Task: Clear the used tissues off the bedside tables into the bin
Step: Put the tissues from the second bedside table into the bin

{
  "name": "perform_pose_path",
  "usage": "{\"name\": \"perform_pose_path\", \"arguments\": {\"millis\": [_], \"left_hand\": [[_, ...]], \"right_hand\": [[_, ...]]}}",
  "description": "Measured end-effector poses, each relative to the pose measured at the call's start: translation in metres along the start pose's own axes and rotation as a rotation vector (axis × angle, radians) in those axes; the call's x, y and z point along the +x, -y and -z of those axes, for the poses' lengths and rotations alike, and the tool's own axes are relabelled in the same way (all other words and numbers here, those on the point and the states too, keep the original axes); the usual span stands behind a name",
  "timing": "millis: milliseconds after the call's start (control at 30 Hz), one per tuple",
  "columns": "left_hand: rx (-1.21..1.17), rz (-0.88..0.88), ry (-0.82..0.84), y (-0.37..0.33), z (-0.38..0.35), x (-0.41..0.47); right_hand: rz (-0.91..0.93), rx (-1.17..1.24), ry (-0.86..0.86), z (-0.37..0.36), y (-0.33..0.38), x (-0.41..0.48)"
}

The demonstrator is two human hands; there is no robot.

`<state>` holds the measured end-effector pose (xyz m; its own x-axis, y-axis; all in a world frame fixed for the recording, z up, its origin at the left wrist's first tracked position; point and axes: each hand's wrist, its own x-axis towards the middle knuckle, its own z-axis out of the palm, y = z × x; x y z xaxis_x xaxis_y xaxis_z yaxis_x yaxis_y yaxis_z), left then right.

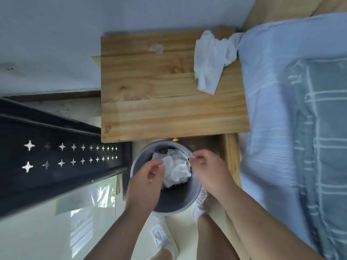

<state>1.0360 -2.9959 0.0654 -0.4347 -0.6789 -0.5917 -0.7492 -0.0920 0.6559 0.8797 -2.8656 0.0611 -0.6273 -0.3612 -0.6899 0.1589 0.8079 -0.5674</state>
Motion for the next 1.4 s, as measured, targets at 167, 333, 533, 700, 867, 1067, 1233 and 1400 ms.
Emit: {"name": "perform_pose_path", "arguments": {"millis": [167, 333, 533, 700, 867, 1067, 1233, 1400], "left_hand": [[-0.119, -0.182, 0.01, -0.096, -0.009, 0.031], [-0.046, -0.324, 0.009, -0.178, -0.02, 0.077], [0.186, -0.457, -0.089, -0.238, -0.047, 0.124], [0.458, -0.452, -0.008, -0.257, -0.072, 0.143], [0.632, -0.495, 0.031, -0.248, -0.075, 0.154], [0.34, -0.449, -0.029, -0.222, -0.052, 0.16], [0.19, -0.379, -0.083, -0.207, -0.038, 0.154], [0.035, -0.268, -0.038, -0.191, -0.022, 0.139]], "right_hand": [[0.134, 0.056, -0.155, 0.063, 0.075, 0.017], [0.199, 0.127, -0.344, 0.115, 0.132, 0.057], [0.188, 0.135, -0.414, 0.145, 0.166, 0.096], [0.182, 0.116, -0.408, 0.155, 0.181, 0.121], [0.186, 0.11, -0.397, 0.16, 0.188, 0.143], [0.265, -0.213, -0.365, 0.157, 0.191, 0.167], [0.244, -0.523, -0.31, 0.143, 0.196, 0.177], [0.315, -0.636, -0.373, 0.132, 0.184, 0.174]]}}
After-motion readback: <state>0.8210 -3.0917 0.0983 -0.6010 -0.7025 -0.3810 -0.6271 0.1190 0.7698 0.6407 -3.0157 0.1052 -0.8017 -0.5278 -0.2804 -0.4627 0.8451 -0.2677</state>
